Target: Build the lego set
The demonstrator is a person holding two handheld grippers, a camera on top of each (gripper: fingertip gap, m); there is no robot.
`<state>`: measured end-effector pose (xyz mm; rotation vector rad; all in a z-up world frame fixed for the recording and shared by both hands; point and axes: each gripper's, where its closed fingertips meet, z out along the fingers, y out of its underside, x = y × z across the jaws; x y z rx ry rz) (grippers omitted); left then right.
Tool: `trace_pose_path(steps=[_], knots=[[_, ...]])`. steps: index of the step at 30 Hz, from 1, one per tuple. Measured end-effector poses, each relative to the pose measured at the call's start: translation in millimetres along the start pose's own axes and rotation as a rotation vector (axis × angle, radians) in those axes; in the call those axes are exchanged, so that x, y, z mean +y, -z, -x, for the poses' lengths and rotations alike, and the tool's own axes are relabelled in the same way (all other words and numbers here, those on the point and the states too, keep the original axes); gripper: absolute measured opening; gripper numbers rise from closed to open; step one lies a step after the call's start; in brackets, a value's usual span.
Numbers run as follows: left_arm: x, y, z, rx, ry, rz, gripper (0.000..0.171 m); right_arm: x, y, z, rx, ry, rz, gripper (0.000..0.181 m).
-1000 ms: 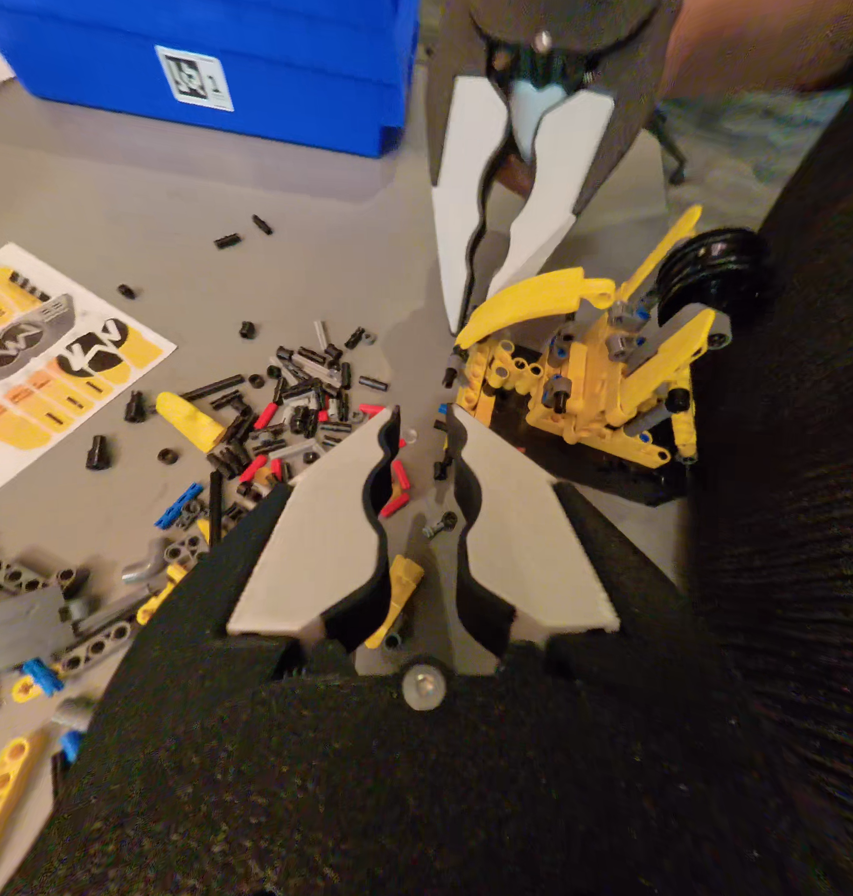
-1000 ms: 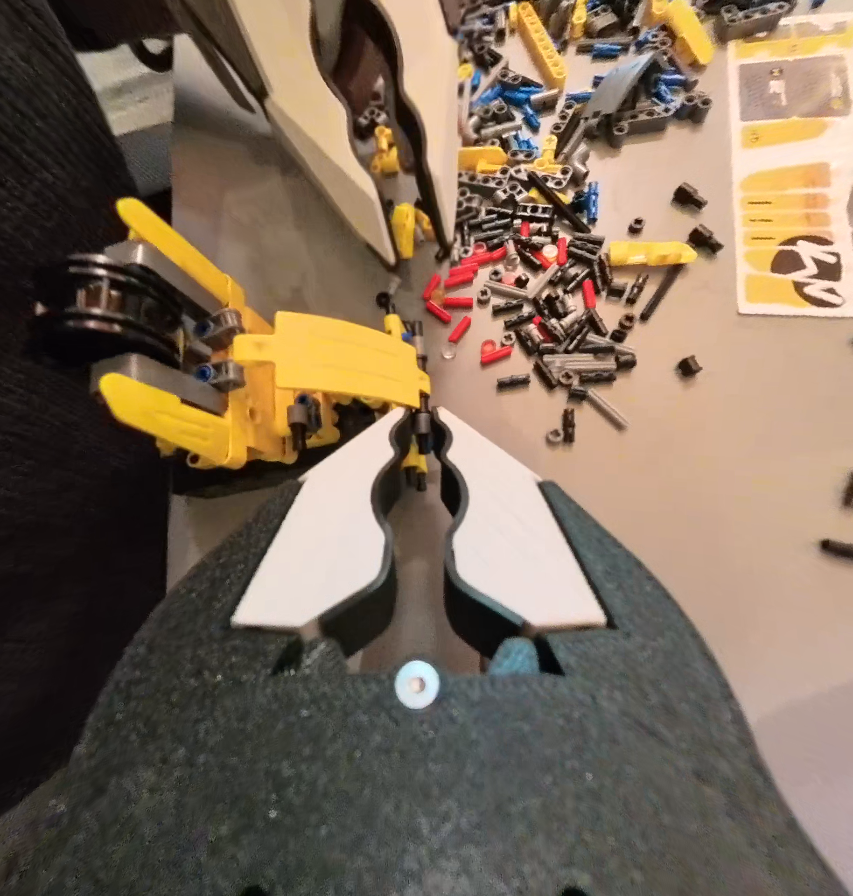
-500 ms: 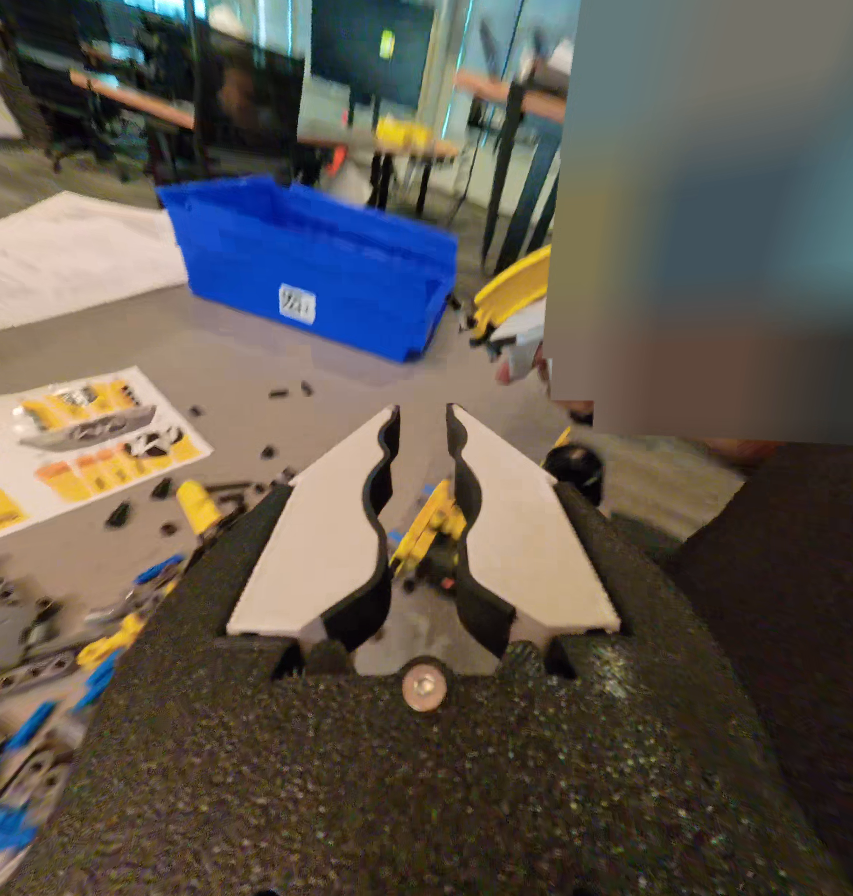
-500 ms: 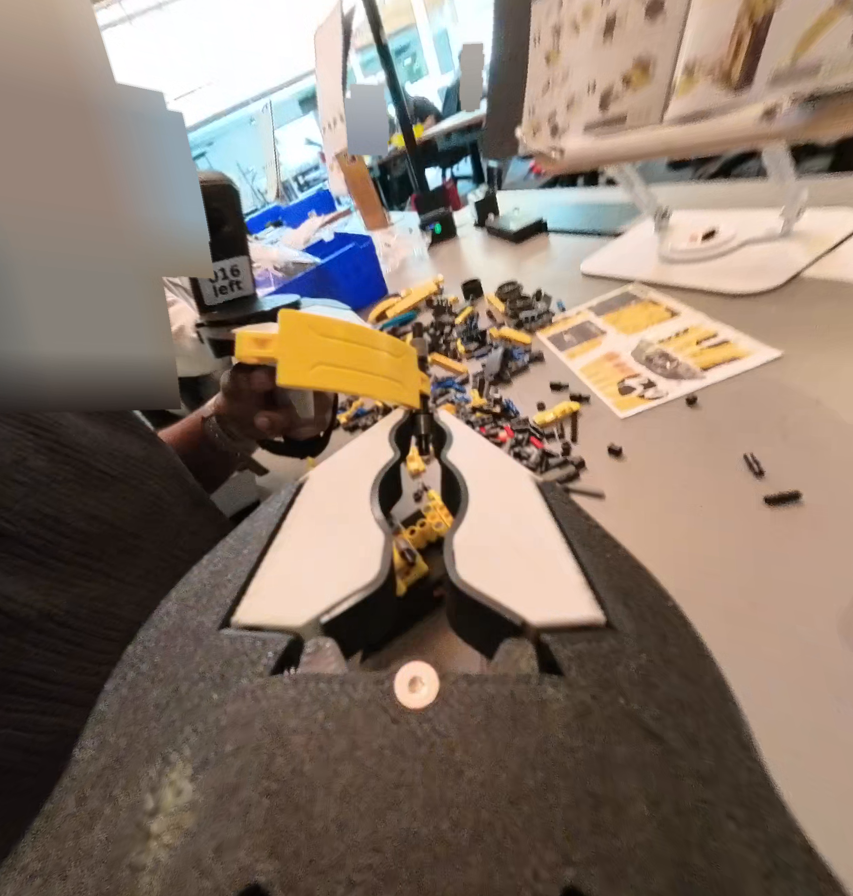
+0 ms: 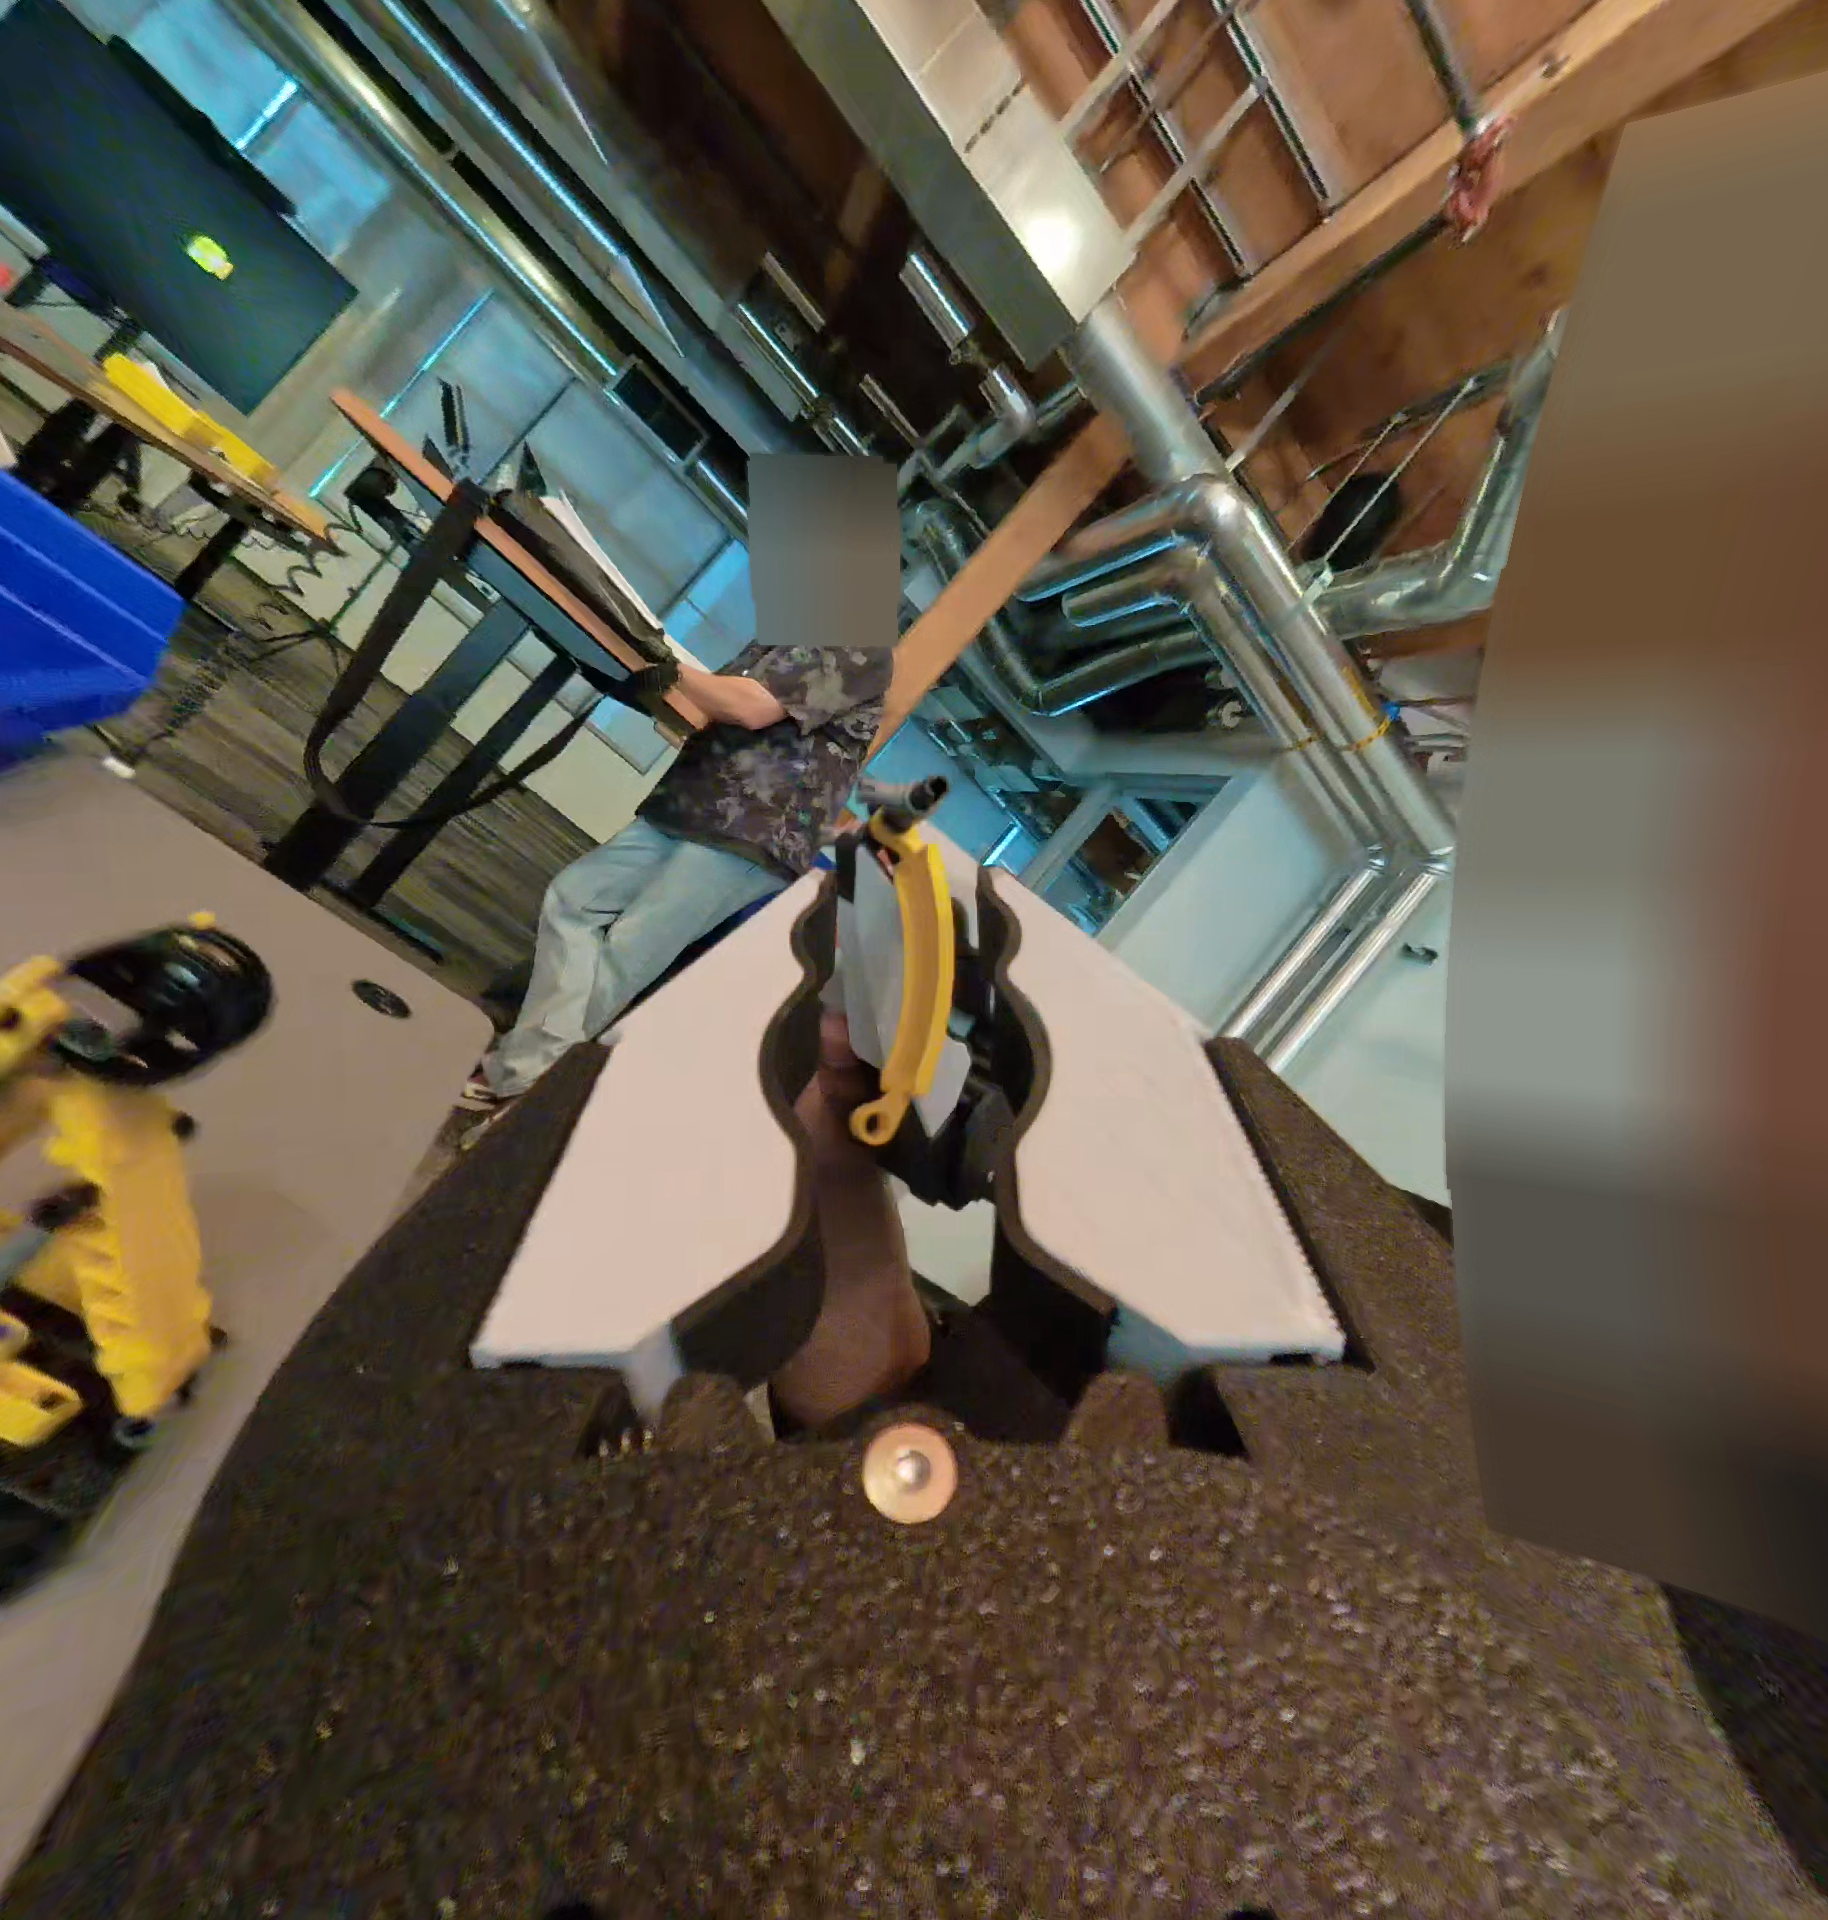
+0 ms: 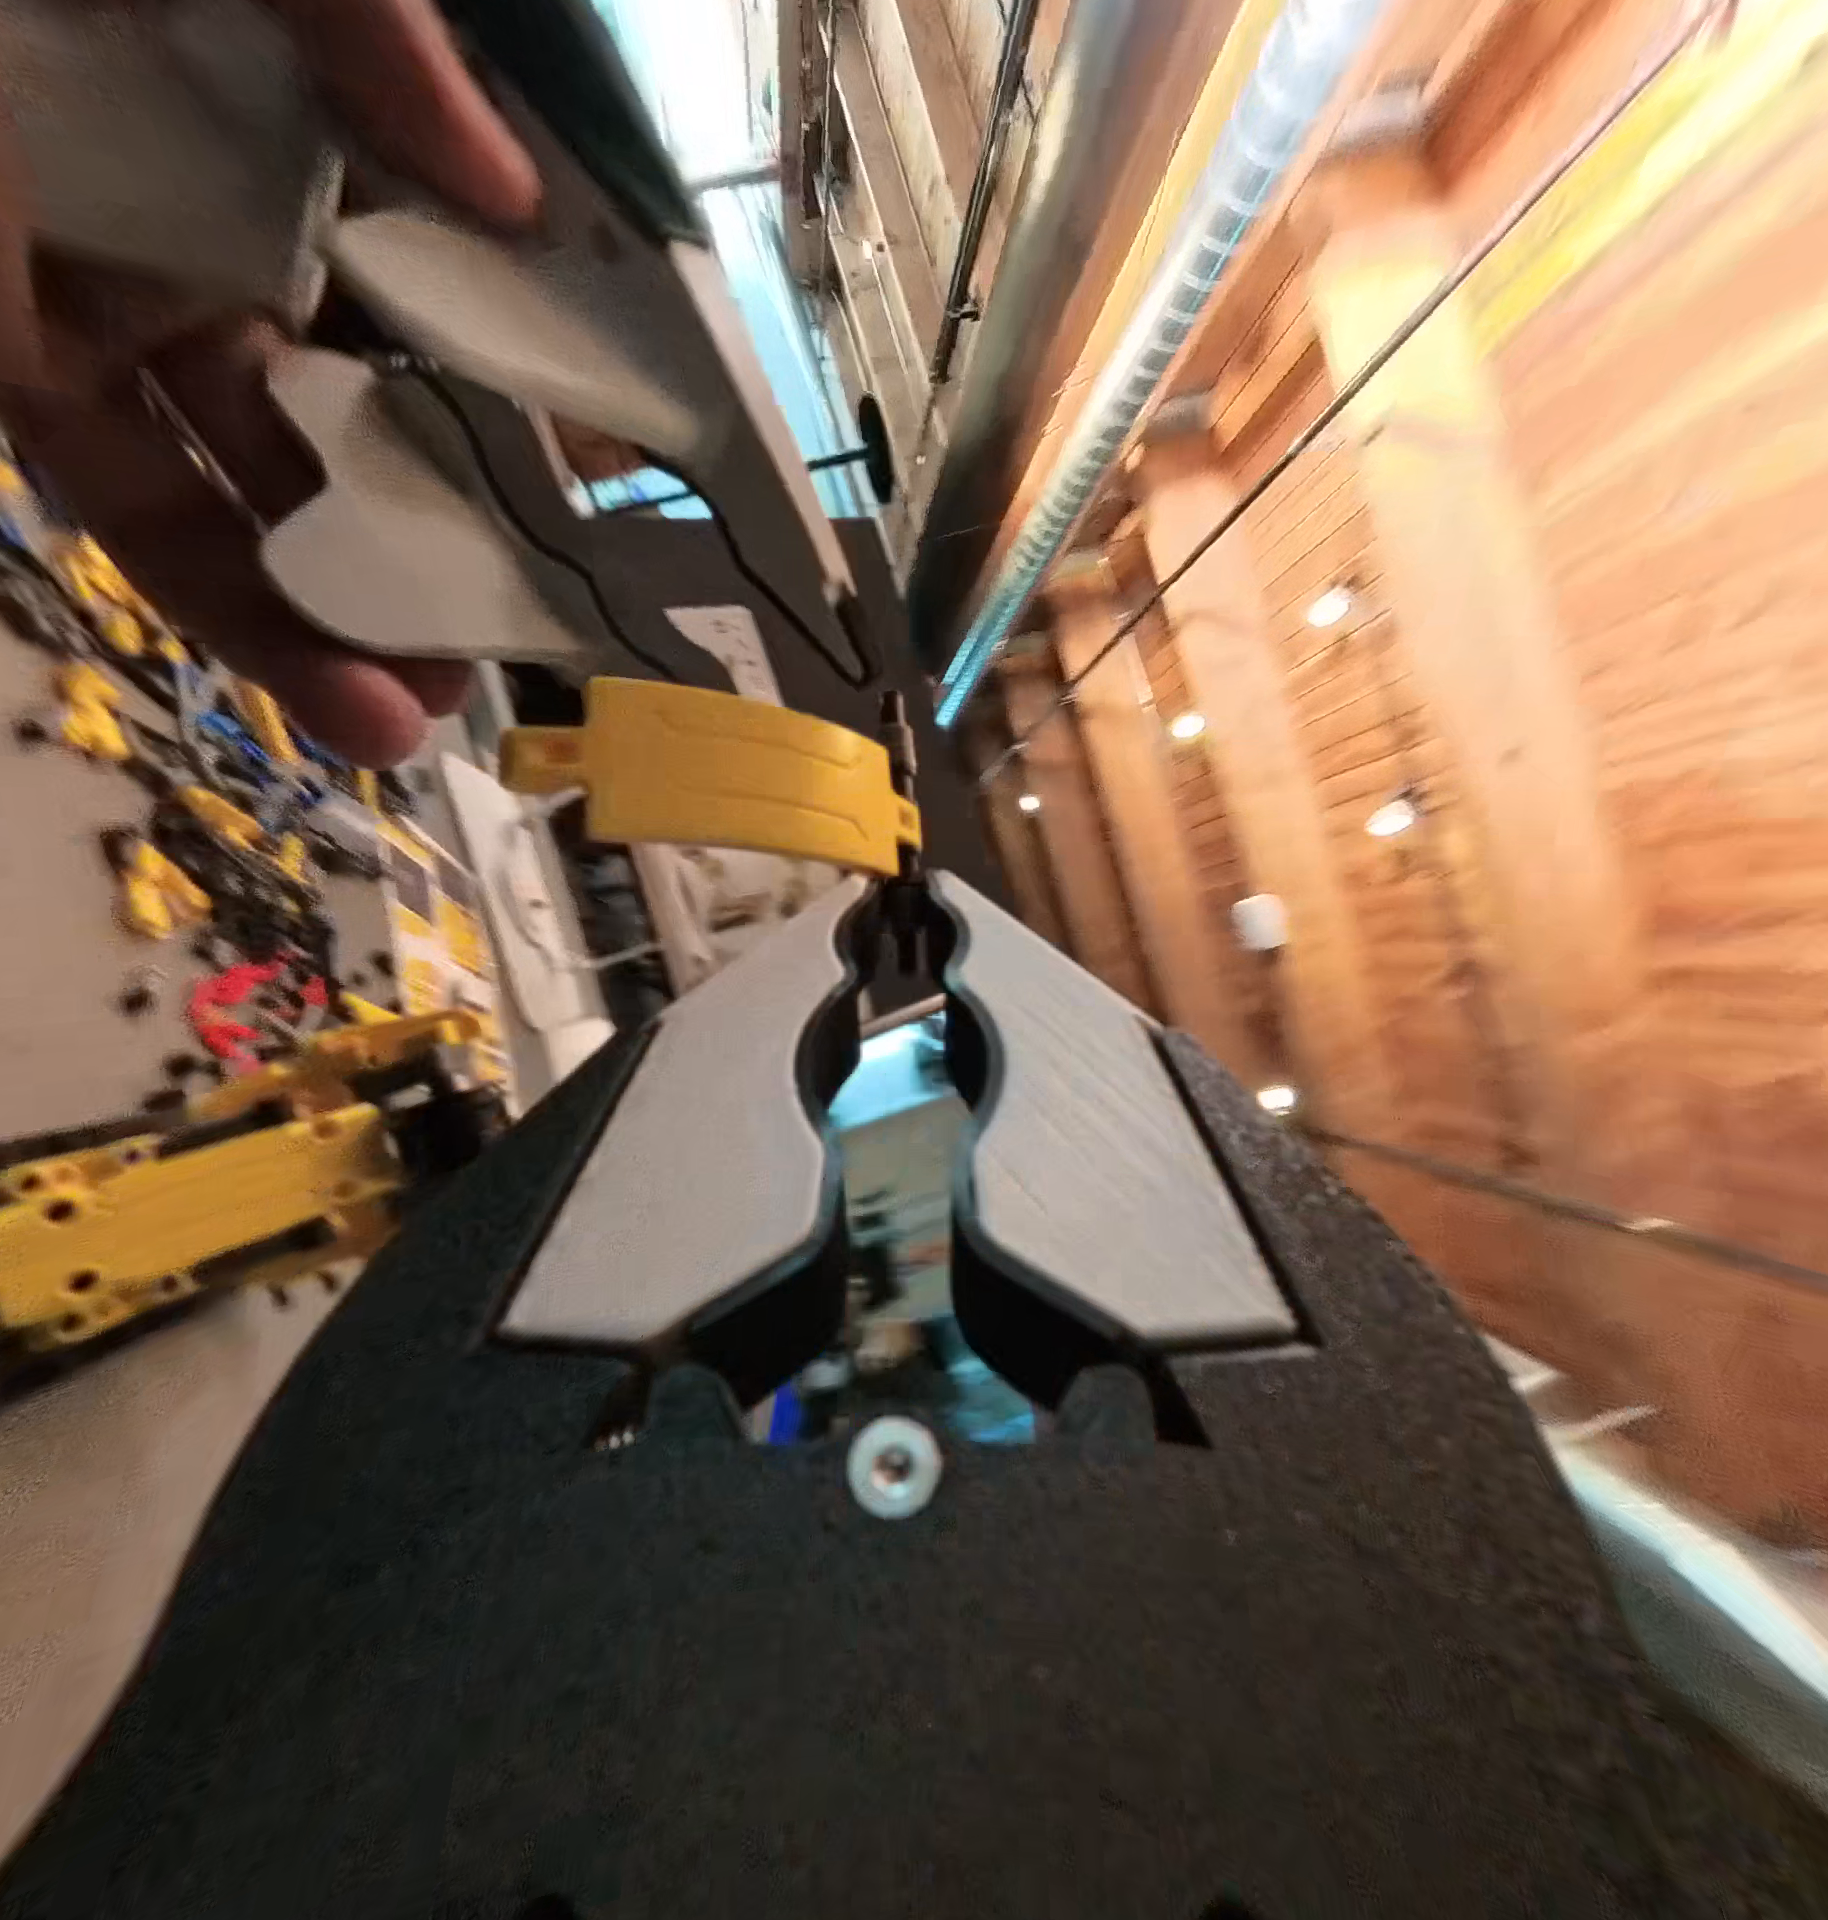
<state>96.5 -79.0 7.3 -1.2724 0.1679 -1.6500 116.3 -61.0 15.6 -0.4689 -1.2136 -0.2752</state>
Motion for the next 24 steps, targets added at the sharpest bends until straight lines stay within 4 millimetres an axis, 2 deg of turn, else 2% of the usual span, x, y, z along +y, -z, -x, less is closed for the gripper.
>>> trace_pose_path(steps=[3, 5, 6, 8, 11, 12, 17, 20, 22, 24], knots=[[23, -4, -18, -0.013, -0.034, 0.048, 0.027, -21, 12, 1, 0.045, 0.217, 0.012, 0.007], [22, -6, -33, 0.020, -0.053, 0.021, 0.027, -27, 16, 2, 0.058, 0.285, 0.003, 0.006], [22, -8, -33, 0.005, -0.077, 0.027, 0.027, -27, 16, 1, 0.073, 0.318, -0.002, 0.006], [16, -10, -19, -0.085, -0.122, 0.024, 0.026, -29, 15, 1, 0.087, 0.348, -0.035, 0.006], [-1, -10, -11, -0.094, -0.156, -0.019, 0.024, -25, 6, 9, 0.072, 0.384, -0.065, 0.006], [-5, -10, -7, -0.094, -0.150, -0.016, 0.013, -20, 1, 11, 0.075, 0.390, -0.068, 0.006], [-22, -6, 30, -0.165, -0.186, 0.020, 0.015, 10, -31, 21, 0.051, 0.369, -0.076, 0.006], [-39, -7, 42, -0.138, -0.153, -0.006, 0.027, 26, -51, 23, 0.066, 0.406, -0.080, 0.006], [-44, -12, 54, -0.146, -0.132, 0.017, 0.027, 34, -62, 21, 0.068, 0.394, -0.088, 0.007], [-49, -17, 67, -0.179, -0.136, 0.045, 0.017, 43, -73, 17, 0.076, 0.392, -0.090, 0.007]])
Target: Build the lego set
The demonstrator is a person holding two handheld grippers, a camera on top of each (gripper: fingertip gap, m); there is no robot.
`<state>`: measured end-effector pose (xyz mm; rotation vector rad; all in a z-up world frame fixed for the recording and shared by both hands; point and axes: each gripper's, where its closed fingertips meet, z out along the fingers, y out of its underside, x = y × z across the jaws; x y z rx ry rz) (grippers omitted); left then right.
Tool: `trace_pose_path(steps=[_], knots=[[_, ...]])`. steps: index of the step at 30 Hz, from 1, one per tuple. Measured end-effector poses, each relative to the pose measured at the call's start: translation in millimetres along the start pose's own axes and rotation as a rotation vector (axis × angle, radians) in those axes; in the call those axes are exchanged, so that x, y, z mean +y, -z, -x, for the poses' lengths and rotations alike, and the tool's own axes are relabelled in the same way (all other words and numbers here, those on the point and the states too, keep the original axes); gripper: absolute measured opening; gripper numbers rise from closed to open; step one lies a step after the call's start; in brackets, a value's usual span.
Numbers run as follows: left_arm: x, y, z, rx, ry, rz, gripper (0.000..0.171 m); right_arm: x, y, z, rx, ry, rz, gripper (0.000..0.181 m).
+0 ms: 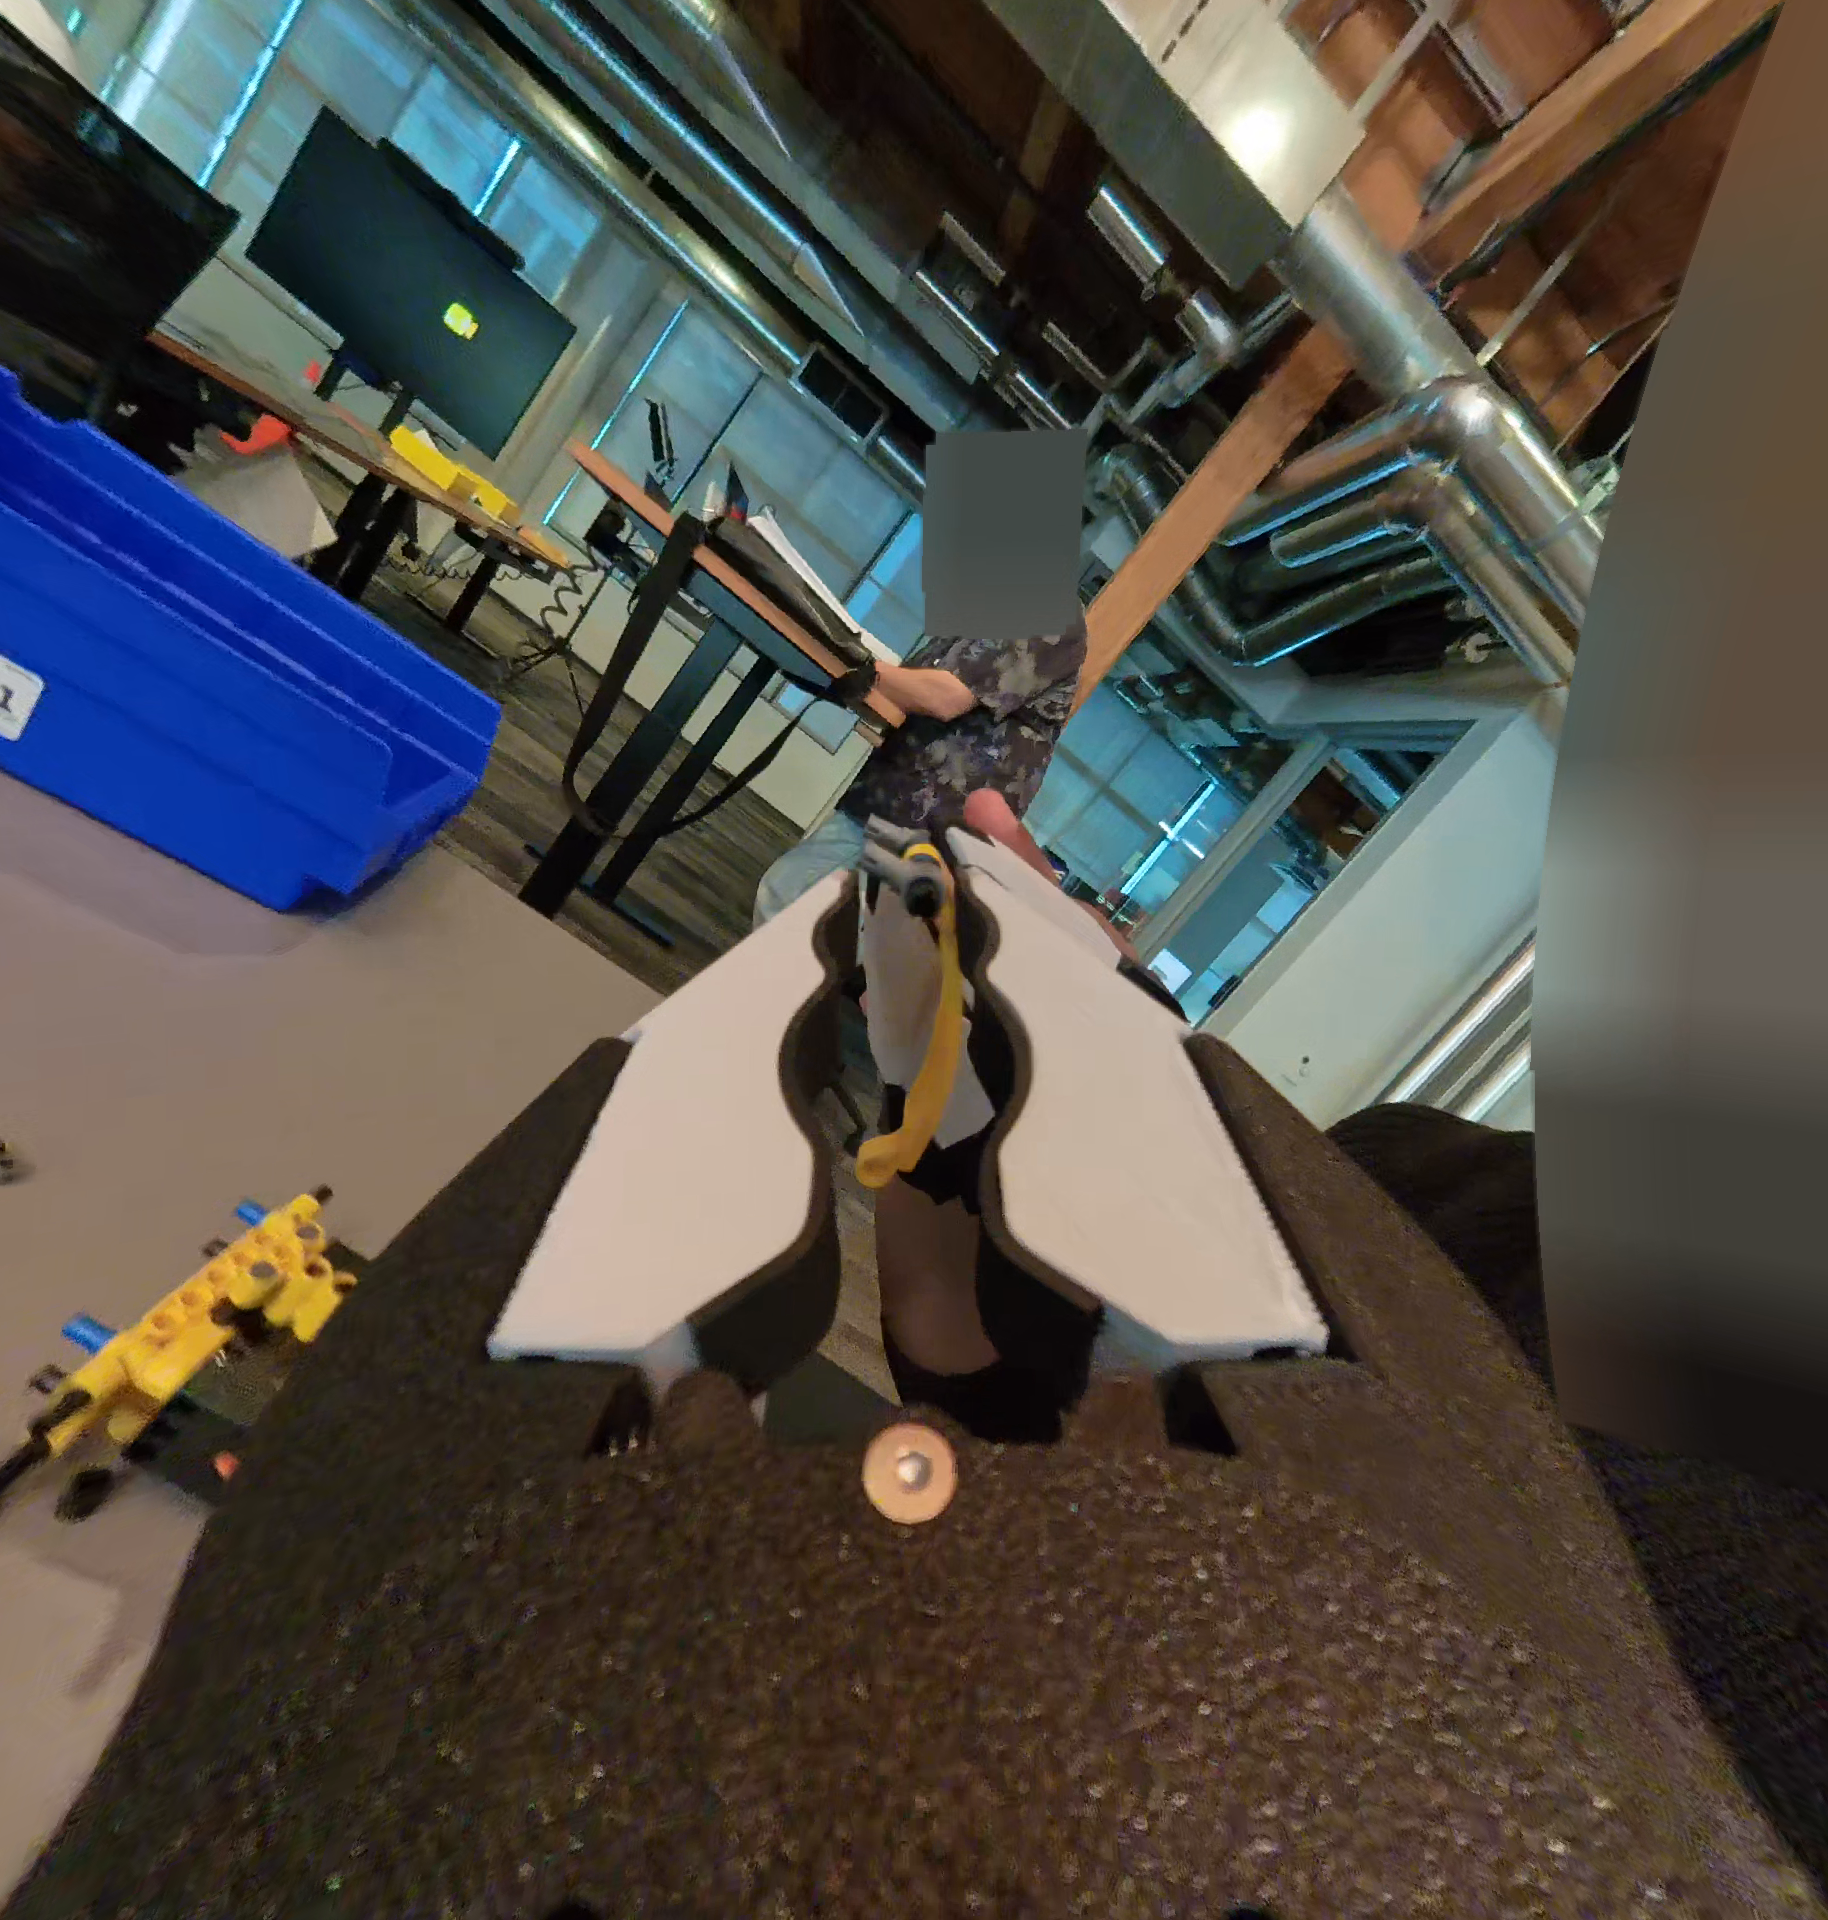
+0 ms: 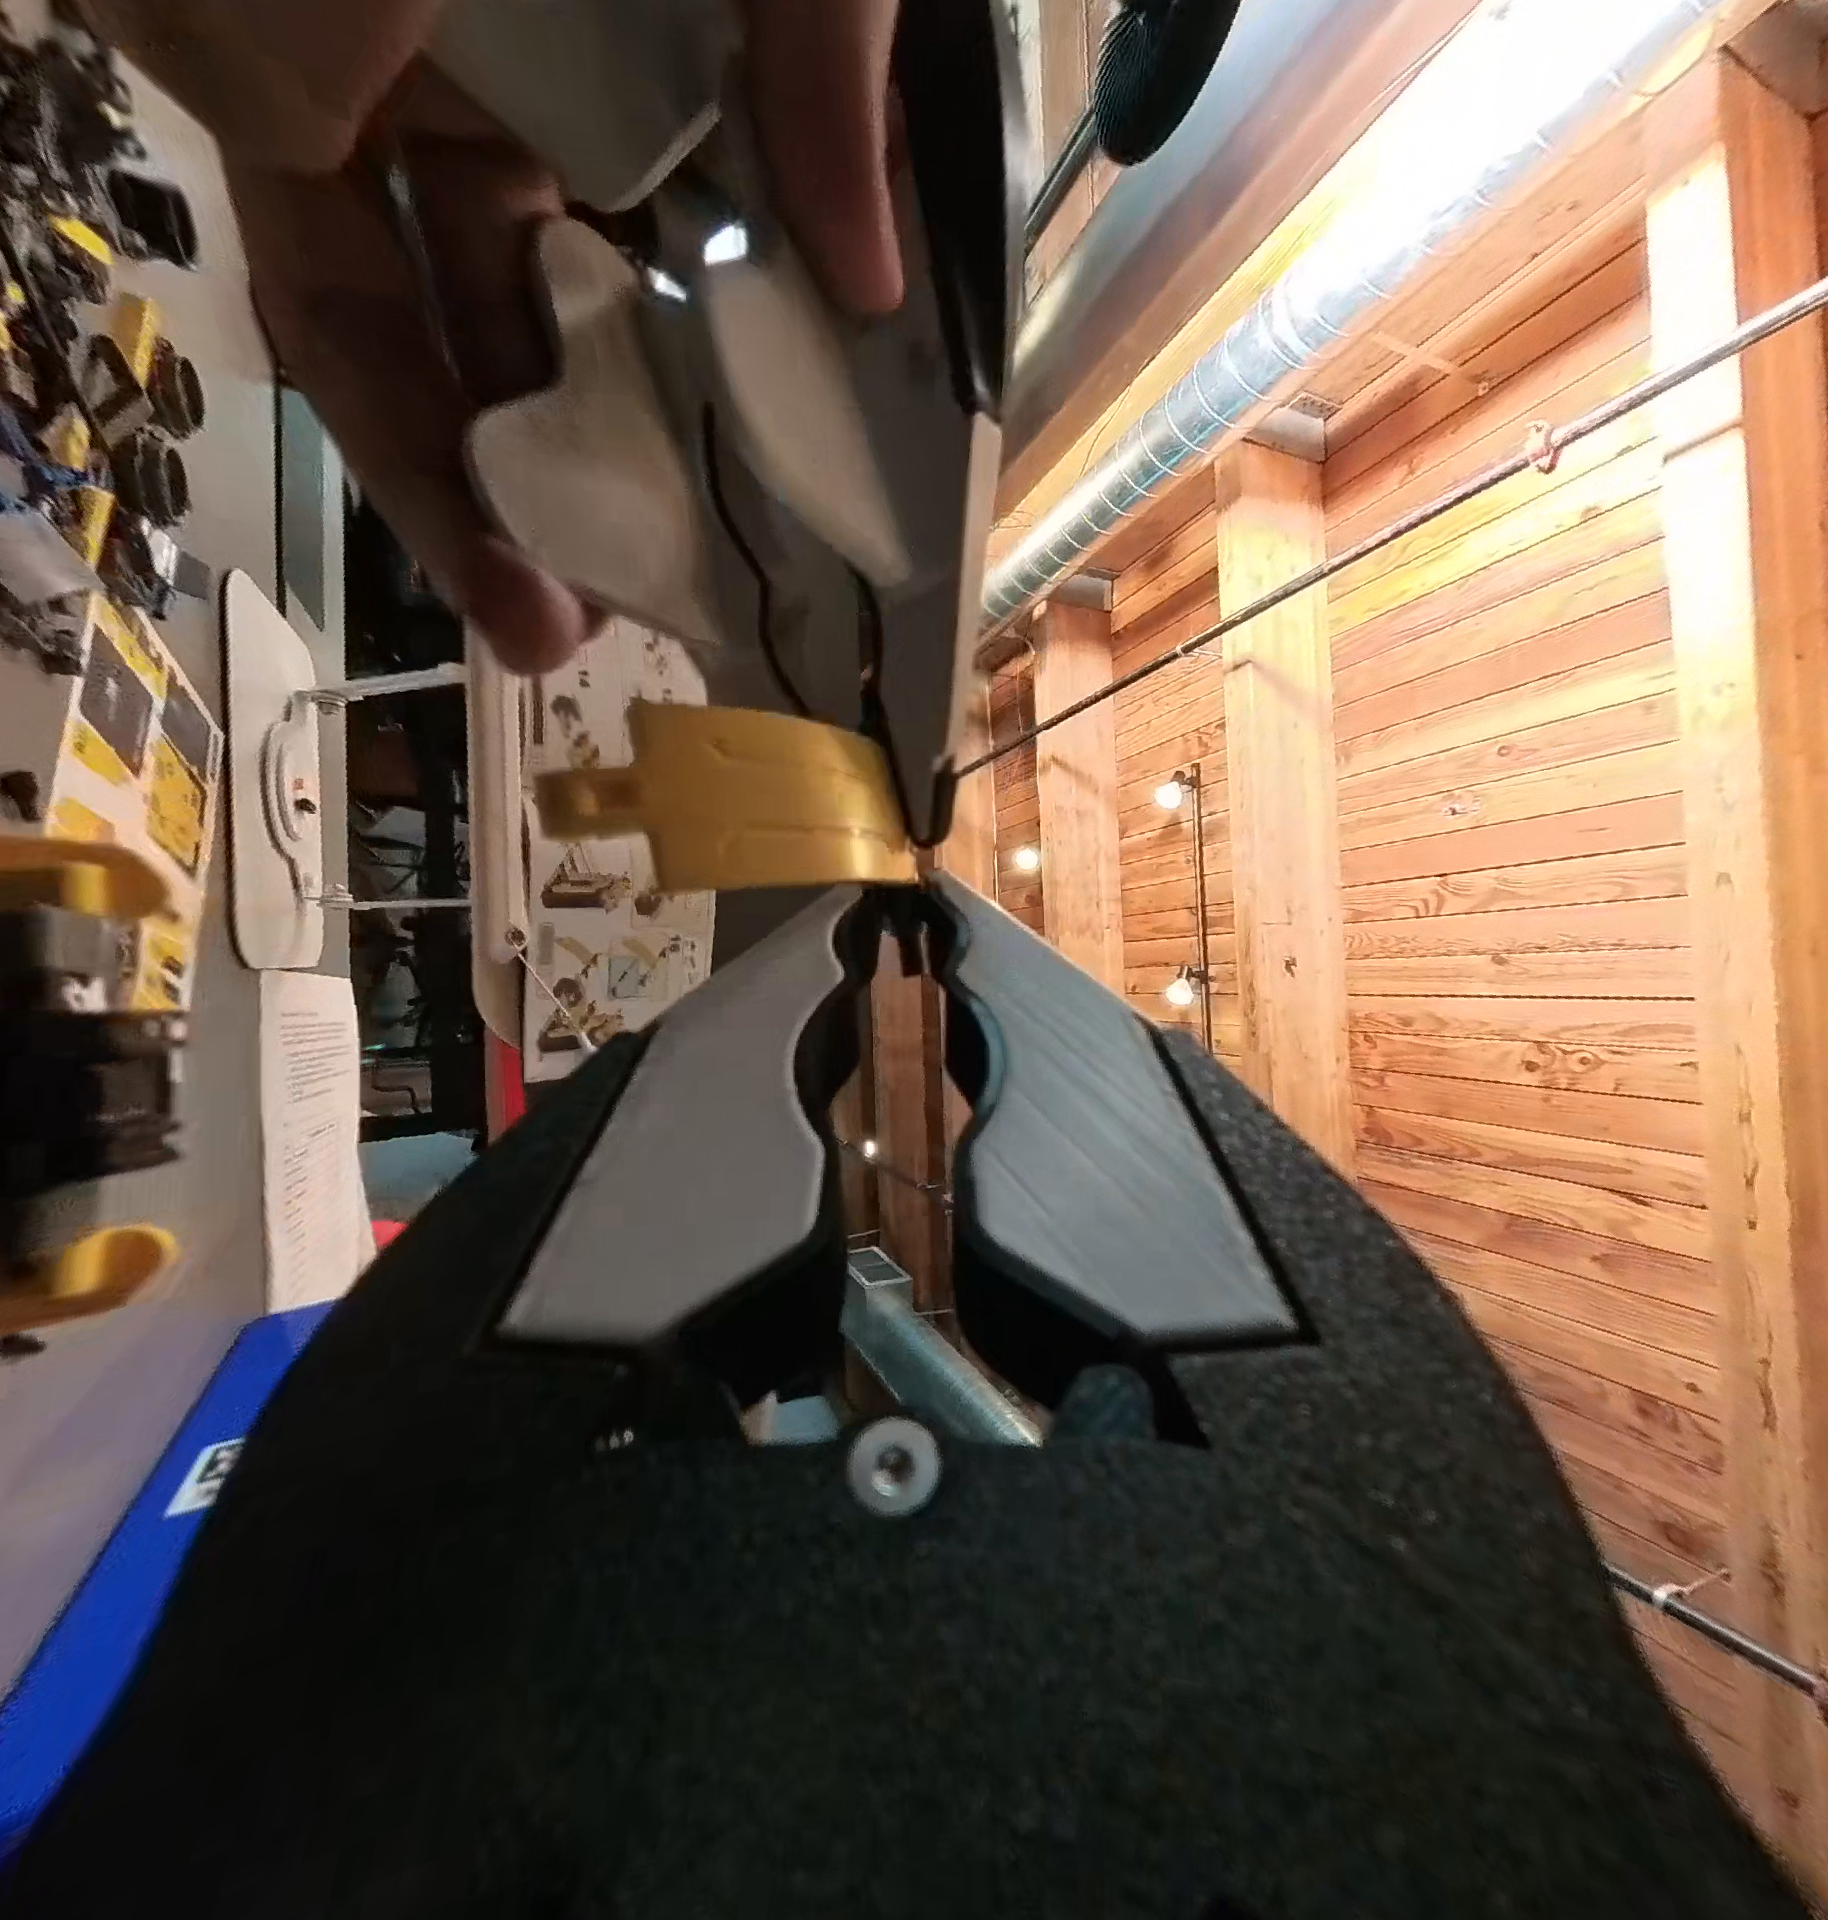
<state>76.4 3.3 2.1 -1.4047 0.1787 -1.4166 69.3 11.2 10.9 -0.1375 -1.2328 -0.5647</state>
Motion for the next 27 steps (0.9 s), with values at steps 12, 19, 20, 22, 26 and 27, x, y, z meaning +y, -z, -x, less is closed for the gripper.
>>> trace_pose_path(steps=[12, 19, 20, 22, 26, 27], knots=[[-90, -29, 44, 0.040, -0.292, -0.113, 0.008, 88, -64, -18, -0.329, -1.655, -0.347, 0.082], [-74, -14, 71, 0.012, -0.288, -0.096, 0.007, 69, -52, 15, -0.429, -1.849, -0.518, 0.069], [-69, -13, 71, 0.039, -0.256, -0.086, 0.007, 62, -51, 20, -0.421, -1.759, -0.498, 0.065], [-62, -13, 55, 0.159, -0.182, -0.082, 0.007, 47, -46, 24, -0.447, -1.647, -0.512, 0.052], [-44, -12, 52, 0.182, -0.196, -0.021, 0.007, 41, -41, 21, -0.499, -1.700, -0.582, 0.034], [-43, -11, 52, 0.179, -0.204, -0.015, 0.007, 42, -39, 20, -0.503, -1.707, -0.596, 0.028]])
